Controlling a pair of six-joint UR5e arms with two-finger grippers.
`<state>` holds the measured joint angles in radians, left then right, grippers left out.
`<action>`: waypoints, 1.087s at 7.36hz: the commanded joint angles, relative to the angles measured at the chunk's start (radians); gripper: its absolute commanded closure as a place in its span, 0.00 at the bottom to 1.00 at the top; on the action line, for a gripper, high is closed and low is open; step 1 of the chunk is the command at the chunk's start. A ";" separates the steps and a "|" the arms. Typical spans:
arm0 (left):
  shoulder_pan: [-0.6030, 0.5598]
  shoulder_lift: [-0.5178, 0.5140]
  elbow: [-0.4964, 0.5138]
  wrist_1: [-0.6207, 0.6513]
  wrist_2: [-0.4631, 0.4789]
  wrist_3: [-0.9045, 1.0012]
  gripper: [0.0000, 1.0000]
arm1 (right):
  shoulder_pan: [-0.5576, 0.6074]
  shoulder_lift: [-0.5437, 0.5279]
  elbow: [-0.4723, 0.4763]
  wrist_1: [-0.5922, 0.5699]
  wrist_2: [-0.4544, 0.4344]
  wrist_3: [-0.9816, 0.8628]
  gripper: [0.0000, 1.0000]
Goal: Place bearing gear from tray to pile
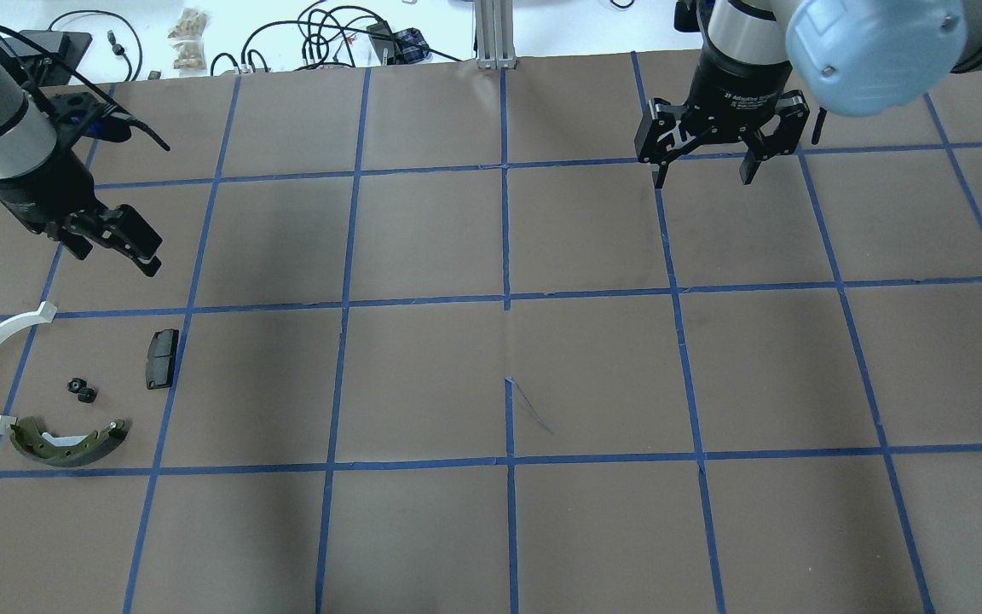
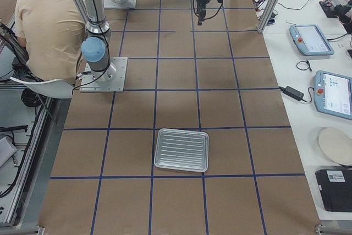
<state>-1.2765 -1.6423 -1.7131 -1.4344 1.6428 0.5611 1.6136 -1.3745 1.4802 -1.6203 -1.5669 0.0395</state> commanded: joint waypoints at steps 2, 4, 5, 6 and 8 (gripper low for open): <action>-0.197 0.137 0.000 -0.098 -0.047 -0.272 0.00 | 0.000 0.003 0.000 -0.001 0.007 0.002 0.00; -0.260 0.194 -0.022 -0.112 -0.054 -0.297 0.00 | 0.000 0.003 0.000 -0.001 0.002 -0.003 0.00; -0.279 0.211 -0.042 -0.119 -0.063 -0.302 0.00 | 0.000 0.005 0.002 -0.001 0.002 -0.003 0.00; -0.279 0.211 -0.078 -0.109 -0.069 -0.325 0.00 | 0.000 0.005 0.002 -0.003 0.001 -0.003 0.00; -0.279 0.219 -0.089 -0.107 -0.057 -0.334 0.00 | 0.000 0.005 0.003 -0.003 0.002 -0.003 0.00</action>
<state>-1.5541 -1.4287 -1.7961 -1.5430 1.5831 0.2336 1.6137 -1.3699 1.4822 -1.6227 -1.5638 0.0381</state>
